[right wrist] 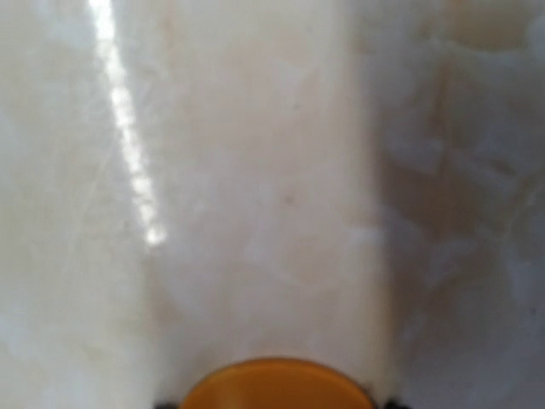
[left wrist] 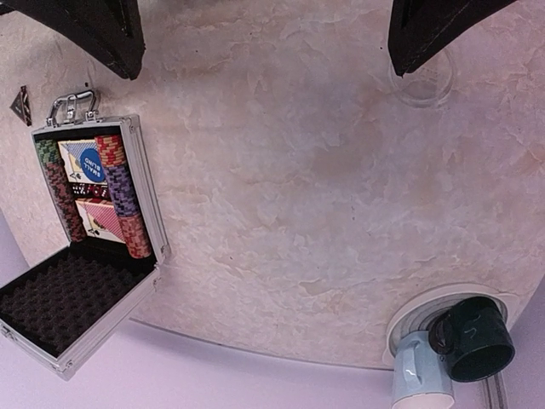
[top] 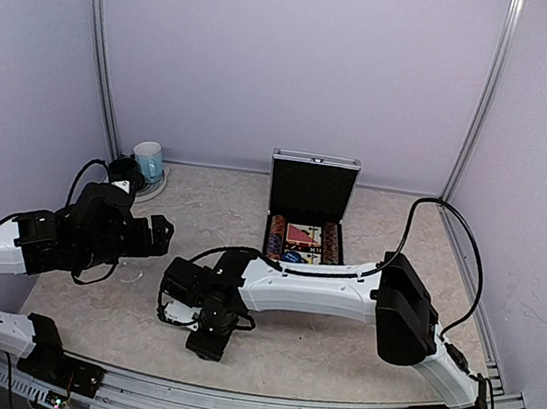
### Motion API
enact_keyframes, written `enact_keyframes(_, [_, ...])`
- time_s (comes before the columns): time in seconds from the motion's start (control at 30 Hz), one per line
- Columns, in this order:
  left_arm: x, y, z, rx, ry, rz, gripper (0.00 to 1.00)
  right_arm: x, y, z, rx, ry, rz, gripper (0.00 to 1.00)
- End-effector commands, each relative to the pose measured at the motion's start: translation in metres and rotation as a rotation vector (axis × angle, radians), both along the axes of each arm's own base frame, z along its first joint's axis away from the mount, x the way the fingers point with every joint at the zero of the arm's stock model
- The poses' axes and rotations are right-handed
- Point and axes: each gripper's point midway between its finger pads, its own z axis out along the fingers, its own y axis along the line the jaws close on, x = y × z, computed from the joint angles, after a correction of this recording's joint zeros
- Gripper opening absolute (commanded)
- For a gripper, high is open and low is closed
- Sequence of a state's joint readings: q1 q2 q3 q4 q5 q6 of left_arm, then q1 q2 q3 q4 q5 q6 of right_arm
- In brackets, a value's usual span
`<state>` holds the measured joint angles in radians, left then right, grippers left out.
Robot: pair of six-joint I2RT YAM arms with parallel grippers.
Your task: Pack up texas hold em set
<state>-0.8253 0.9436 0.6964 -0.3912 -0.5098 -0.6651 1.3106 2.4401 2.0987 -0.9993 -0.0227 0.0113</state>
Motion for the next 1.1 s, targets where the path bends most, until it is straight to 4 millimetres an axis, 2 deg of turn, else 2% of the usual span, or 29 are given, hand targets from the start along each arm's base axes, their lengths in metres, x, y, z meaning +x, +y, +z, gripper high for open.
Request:
enact_keyframes(0.0, [0.003, 0.004, 0.010, -0.008, -0.025, 0.016, 0.99, -0.004, -0.026, -0.024, -0.103, 0.022, -0.028, 0.48])
enact_keyframes(0.2, [0.004, 0.003, 0.010, -0.009, -0.025, 0.013, 0.99, 0.007, -0.027, -0.016, -0.097, -0.040, -0.055, 0.44])
enact_keyframes(0.4, [0.005, 0.001, 0.010, -0.011, -0.023, 0.009, 0.99, 0.027, -0.022, 0.011, -0.034, -0.101, -0.116, 0.44])
enact_keyframes(0.57, [0.005, 0.001, 0.010, -0.010, -0.023, 0.007, 0.99, 0.043, -0.028, 0.029, 0.010, -0.105, -0.172, 0.46])
enact_keyframes(0.7, [0.005, 0.001, 0.009, -0.011, -0.021, 0.004, 0.99, 0.033, -0.030, 0.031, 0.018, -0.048, -0.144, 0.60])
enact_keyframes(0.8, [0.005, 0.001, 0.009, -0.012, -0.021, 0.002, 0.99, 0.026, -0.032, 0.028, 0.003, -0.025, -0.123, 0.67])
enact_keyframes(1.07, [0.006, -0.001, 0.009, -0.015, -0.019, -0.004, 0.99, 0.014, -0.033, 0.020, -0.038, 0.030, -0.093, 0.73])
